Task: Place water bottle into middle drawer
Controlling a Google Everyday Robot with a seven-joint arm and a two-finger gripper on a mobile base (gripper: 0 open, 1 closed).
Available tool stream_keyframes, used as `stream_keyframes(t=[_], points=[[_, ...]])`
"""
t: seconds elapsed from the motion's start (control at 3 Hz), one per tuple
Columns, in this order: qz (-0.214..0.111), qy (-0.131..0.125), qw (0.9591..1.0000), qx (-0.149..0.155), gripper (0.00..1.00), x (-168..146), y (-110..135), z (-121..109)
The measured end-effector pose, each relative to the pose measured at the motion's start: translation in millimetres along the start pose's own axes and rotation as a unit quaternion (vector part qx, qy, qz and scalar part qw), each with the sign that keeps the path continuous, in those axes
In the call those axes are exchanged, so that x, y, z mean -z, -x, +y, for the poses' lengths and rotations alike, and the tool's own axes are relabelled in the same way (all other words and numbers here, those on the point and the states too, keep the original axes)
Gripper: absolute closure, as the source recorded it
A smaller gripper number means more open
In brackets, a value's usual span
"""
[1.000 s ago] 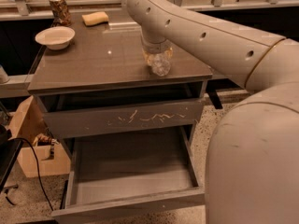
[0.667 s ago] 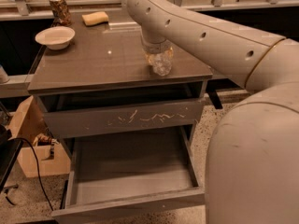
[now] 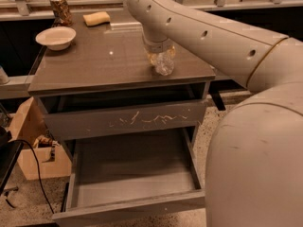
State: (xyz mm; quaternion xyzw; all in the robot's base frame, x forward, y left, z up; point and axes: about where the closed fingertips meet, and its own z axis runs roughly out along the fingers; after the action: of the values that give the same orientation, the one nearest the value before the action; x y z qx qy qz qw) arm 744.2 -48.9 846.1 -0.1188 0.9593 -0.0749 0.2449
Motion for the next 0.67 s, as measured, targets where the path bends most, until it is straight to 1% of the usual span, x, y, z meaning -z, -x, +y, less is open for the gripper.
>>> stream_keyframes(t=[0.33,0.67], points=[[-0.008,-0.003,0.9996,0.026,1.00,19,7,-2],[-0.025,-0.001,0.9975,0.067,1.00,44,7,-11]])
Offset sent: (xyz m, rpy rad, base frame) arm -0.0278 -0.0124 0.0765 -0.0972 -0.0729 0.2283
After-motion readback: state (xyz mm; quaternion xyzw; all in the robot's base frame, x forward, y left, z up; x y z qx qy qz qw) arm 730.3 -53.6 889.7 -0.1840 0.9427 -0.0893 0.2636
